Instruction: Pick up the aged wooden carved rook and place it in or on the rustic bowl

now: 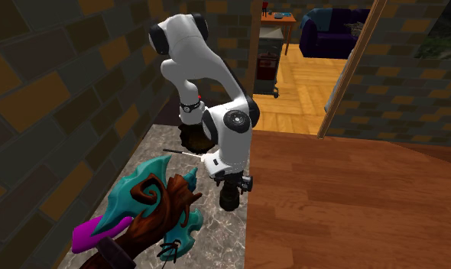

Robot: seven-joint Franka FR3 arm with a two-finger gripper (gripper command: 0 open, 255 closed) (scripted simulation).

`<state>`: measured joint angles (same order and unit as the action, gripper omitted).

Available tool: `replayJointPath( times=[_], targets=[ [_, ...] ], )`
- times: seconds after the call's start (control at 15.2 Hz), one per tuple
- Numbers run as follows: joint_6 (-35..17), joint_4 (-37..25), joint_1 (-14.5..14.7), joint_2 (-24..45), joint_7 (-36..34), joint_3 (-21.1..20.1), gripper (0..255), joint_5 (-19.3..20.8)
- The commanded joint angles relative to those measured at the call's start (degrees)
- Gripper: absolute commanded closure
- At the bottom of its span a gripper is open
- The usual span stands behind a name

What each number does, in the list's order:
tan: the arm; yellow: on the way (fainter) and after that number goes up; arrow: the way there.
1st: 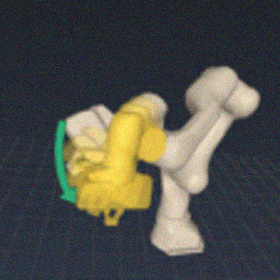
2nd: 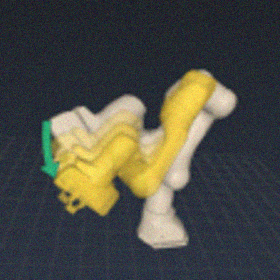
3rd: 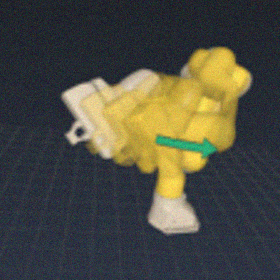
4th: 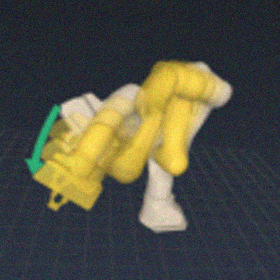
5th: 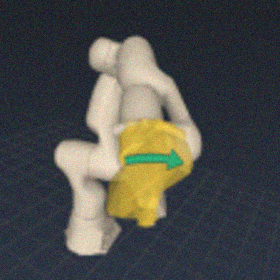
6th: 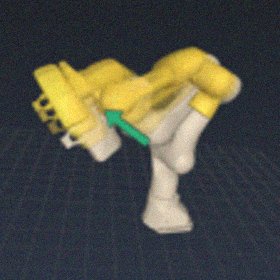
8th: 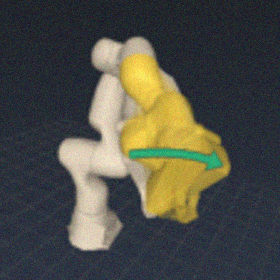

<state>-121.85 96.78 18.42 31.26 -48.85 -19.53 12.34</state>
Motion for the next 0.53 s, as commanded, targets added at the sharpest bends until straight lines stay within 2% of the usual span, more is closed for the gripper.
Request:
replayJointPath(
  times=[0.0, 0.2, 0.26, 0.46],
  targets=[
    [0.0, 0.0, 0.0, 0.0, 0.0, 0.0, 0, 0.0],
    [0.0, 0.0, 0.0, 0.0, 0.0, 0.0, 0, 0.0],
    [0.0, 0.0, 0.0, 0.0, 0.0, 0.0, 255, 0.0],
    [0.0, -0.1, 0.0, 0.1, 0.0, 0.0, 255, 0.0]
  ],
)
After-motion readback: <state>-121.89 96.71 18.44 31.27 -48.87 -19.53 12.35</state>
